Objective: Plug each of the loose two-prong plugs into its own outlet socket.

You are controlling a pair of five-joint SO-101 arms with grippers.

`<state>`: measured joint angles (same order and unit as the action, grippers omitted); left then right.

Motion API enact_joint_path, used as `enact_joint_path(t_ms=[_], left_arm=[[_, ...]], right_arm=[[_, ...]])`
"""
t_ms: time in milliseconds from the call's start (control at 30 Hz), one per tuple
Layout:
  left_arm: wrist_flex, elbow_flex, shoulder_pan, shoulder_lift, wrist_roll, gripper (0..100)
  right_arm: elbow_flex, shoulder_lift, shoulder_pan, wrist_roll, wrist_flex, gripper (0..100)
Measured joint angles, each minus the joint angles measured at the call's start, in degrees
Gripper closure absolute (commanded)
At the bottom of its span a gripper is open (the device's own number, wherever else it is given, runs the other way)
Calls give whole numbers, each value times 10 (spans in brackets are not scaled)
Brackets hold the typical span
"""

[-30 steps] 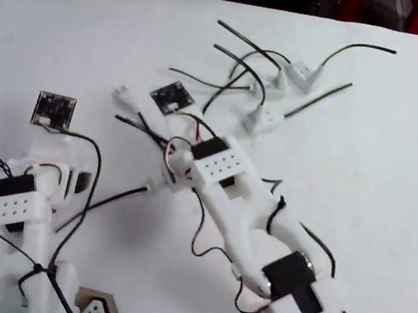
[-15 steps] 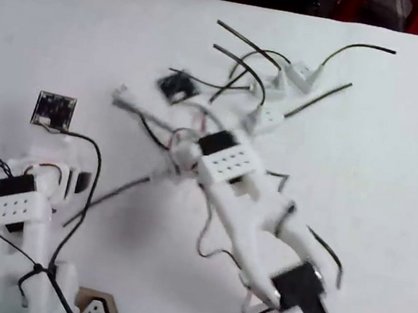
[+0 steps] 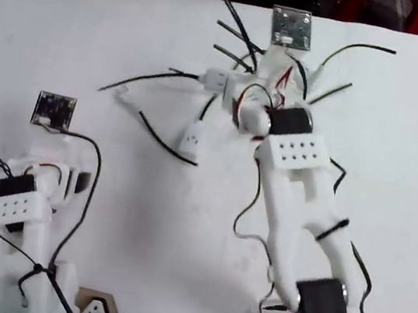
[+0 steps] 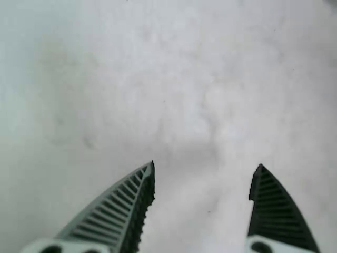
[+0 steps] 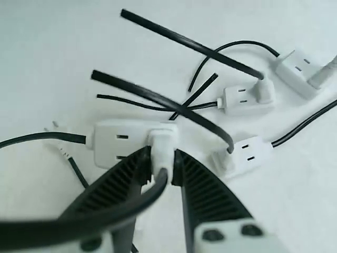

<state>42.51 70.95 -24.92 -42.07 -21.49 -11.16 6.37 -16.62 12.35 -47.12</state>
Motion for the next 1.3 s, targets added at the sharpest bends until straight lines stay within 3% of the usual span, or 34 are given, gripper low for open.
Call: enact_joint_path(t_ms=[267,633,733,1000,1300], left_arm=[[0,0,0,0,0,714],[0,0,0,0,0,714],[0,0,0,0,0,714],[0,0,0,0,0,714],[0,0,0,0,0,712]], right_arm=[[0,-119,76,76,107,977],[66,-171,116,106,76,976],[74,-190,133,115,75,933],[151,-241,200,120,-3,870],[222,-236,201,120,-140,872]])
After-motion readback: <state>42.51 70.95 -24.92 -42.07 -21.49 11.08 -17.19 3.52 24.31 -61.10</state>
